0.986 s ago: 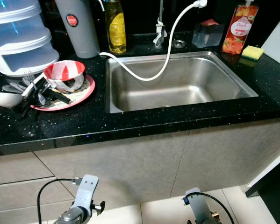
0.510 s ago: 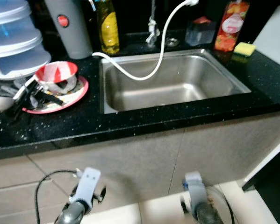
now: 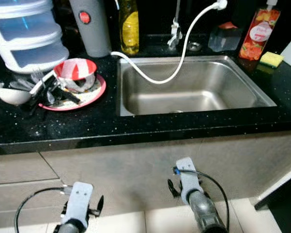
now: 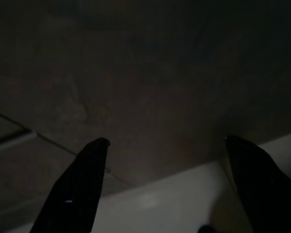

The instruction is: Kitchen organization

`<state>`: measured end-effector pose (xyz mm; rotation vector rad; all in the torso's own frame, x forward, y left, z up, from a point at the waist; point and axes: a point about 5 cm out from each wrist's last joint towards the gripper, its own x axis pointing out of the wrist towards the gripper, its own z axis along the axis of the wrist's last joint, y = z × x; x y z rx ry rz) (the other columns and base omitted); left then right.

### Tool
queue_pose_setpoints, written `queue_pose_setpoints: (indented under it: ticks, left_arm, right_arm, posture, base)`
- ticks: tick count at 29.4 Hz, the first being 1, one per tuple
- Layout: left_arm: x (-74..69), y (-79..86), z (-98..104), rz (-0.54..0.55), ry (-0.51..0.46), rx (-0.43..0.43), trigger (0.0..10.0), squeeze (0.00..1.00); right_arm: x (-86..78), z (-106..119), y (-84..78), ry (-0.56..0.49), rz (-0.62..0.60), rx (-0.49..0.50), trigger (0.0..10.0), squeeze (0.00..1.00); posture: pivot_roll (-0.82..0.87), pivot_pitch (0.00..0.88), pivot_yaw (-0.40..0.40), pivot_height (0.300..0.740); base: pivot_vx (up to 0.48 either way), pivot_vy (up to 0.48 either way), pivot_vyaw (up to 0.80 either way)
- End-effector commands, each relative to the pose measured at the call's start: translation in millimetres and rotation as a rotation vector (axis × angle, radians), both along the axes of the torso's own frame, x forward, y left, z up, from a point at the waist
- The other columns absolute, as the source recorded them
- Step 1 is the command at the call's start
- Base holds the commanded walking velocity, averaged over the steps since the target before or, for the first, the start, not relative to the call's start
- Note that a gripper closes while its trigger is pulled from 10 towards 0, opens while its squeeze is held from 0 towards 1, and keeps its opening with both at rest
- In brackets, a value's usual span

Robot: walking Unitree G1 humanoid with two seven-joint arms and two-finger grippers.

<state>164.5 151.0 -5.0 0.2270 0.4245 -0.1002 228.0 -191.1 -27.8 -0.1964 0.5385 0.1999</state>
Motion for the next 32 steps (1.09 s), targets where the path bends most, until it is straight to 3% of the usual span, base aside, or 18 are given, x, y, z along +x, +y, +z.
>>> queue_pose_setpoints:
  ticks: [1, 9, 10, 11, 12, 16, 18, 19, 20, 23, 24, 25, 29, 32]
  left_arm:
    - [-2.1, -3.6, 11.0, -0.046, -0.02, 0.006, 10.0, 0.0]
    - [-9.5, -9.8, 52.6, -0.238, -0.143, 0.024, 10.0, 0.0]
    - [-8.0, -9.9, 76.0, -0.285, -0.201, 0.02, 10.0, 0.0]
    - [-7.3, -9.9, 85.3, -0.303, -0.226, 0.017, 10.0, 0.0]
    - [-7.3, -9.9, 85.3, -0.303, -0.226, 0.017, 10.0, 0.0]
    - [-2.7, -13.1, 123.9, -0.369, -0.34, -0.013, 10.0, 0.0]
    - [-2.7, -13.1, 123.9, -0.369, -0.34, -0.013, 10.0, 0.0]
    - [3.4, -12.3, 142.2, -0.371, -0.395, -0.046, 10.0, 0.0]
    - [3.4, -12.3, 142.2, -0.371, -0.395, -0.046, 10.0, 0.0]
    - [26.8, -9.3, 193.0, -0.338, -0.565, -0.13, 10.0, 0.0]
    - [26.8, -9.3, 193.0, -0.338, -0.565, -0.13, 10.0, 0.0]
    - [36.5, -11.4, 212.7, -0.325, -0.631, -0.158, 10.0, 0.0]
    - [44.7, -13.0, 227.7, -0.307, -0.67, -0.161, 10.0, 0.0]
    - [66.6, 0.6, 232.9, -0.165, -0.664, 0.043, 10.0, 0.0]
  right_arm:
    - [-9.5, 1.7, -11.6, 0.003, -0.046, 0.0, 10.0, 0.0]
    - [-25.0, 33.1, -31.6, -0.161, -0.228, -0.04, 10.0, 0.0]
    - [-24.2, 58.0, -34.1, -0.248, -0.286, -0.039, 10.0, 0.0]
    - [-23.8, 67.8, -34.6, -0.281, -0.306, -0.036, 10.0, 0.0]
    - [-23.8, 67.8, -34.6, -0.281, -0.306, -0.036, 10.0, 0.0]
    - [-12.2, 118.4, -35.8, -0.431, -0.402, 0.014, 10.0, 0.0]
    - [-12.2, 118.4, -35.8, -0.431, -0.402, 0.014, 10.0, 0.0]
    - [-2.1, 144.2, -34.6, -0.509, -0.426, 0.047, 10.0, 0.0]
    - [-2.1, 144.2, -34.6, -0.509, -0.426, 0.047, 10.0, 0.0]
    - [25.6, 223.6, -19.9, -0.756, -0.372, 0.139, 10.0, 0.0]
    - [25.6, 223.6, -19.9, -0.756, -0.372, 0.139, 10.0, 0.0]
    - [33.2, 254.4, -9.2, -0.857, -0.321, 0.171, 10.0, 0.0]
    - [37.1, 271.2, 7.5, -0.89, -0.244, 0.21, 10.0, 0.0]
    - [44.2, 279.5, 33.6, -0.884, -0.134, 0.283, 10.0, 0.0]
  posture:
    - [0.09, 0.046, -0.055, 0.74]
    - [0.06, 0.066, -0.01, 0.74]
    - [0.06, 0.079, 0.01, 0.74]
    - [0.06, 0.079, 0.012, 0.74]
    - [0.06, 0.079, 0.012, 0.74]
    - [0.06, 0.075, 0.026, 0.74]
    - [0.06, 0.075, 0.026, 0.74]
    - [0.06, 0.073, 0.028, 0.74]
    - [0.06, 0.073, 0.028, 0.74]
    - [0.05, 0.069, 0.029, 0.74]
    - [0.05, 0.069, 0.029, 0.74]
    - [0.05, 0.061, 0.027, 0.74]
    - [0.05, 0.058, 0.026, 0.74]
    - [0.07, 0.031, 0.02, 0.74]
  base:
    - [0.0, 0.0, 0.0]
    - [0.0, 0.0, 0.0]
    - [0.0, 0.0, 0.0]
    - [0.0, 0.0, 0.0]
    - [0.0, 0.0, 0.0]
    - [0.0, 0.0, 0.0]
    - [0.0, 0.0, 0.0]
    - [0.0, 0.0, 0.0]
    - [0.0, 0.0, 0.0]
    - [0.0, 0.0, 0.0]
    - [0.0, 0.0, 0.0]
    - [0.0, 0.0, 0.0]
    - [0.0, 0.0, 0.0]
    - [0.0, 0.0, 0.0]
